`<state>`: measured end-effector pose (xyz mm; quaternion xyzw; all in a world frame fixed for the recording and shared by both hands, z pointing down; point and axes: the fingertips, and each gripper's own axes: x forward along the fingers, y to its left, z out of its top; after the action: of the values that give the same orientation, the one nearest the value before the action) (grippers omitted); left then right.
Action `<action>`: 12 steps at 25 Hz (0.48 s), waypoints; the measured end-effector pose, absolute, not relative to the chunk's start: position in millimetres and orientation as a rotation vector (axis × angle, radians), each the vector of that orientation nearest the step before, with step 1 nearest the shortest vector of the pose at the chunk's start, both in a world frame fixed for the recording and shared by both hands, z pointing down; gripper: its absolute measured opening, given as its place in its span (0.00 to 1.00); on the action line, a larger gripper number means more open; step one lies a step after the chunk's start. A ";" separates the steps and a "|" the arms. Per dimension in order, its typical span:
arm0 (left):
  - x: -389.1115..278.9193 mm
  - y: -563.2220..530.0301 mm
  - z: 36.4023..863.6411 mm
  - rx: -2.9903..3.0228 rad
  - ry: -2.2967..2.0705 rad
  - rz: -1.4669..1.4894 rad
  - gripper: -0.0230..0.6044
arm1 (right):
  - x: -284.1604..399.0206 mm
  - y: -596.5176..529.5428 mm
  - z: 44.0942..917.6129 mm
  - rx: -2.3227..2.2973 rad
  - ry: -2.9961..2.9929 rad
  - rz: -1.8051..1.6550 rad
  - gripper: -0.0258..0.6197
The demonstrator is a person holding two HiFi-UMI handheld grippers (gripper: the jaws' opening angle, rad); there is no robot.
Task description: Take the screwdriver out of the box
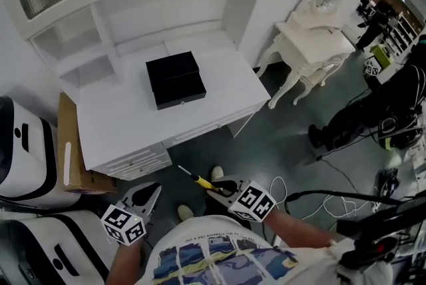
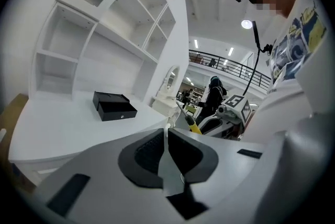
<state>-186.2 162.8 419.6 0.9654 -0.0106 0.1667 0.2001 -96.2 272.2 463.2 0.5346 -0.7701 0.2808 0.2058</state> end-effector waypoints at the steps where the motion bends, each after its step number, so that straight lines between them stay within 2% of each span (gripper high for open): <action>1: -183.2 162.7 417.1 2.700 -0.024 0.456 0.09 | -97.9 272.2 462.0 1.488 -2.150 0.779 0.18; 12: -184.9 171.3 414.1 2.715 0.008 0.480 0.09 | -116.0 268.9 454.0 1.471 -2.197 0.742 0.18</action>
<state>-184.9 171.3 414.1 0.9666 0.0027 0.1708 0.1913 -116.0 268.9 454.0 0.5251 -0.7845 0.2648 0.1966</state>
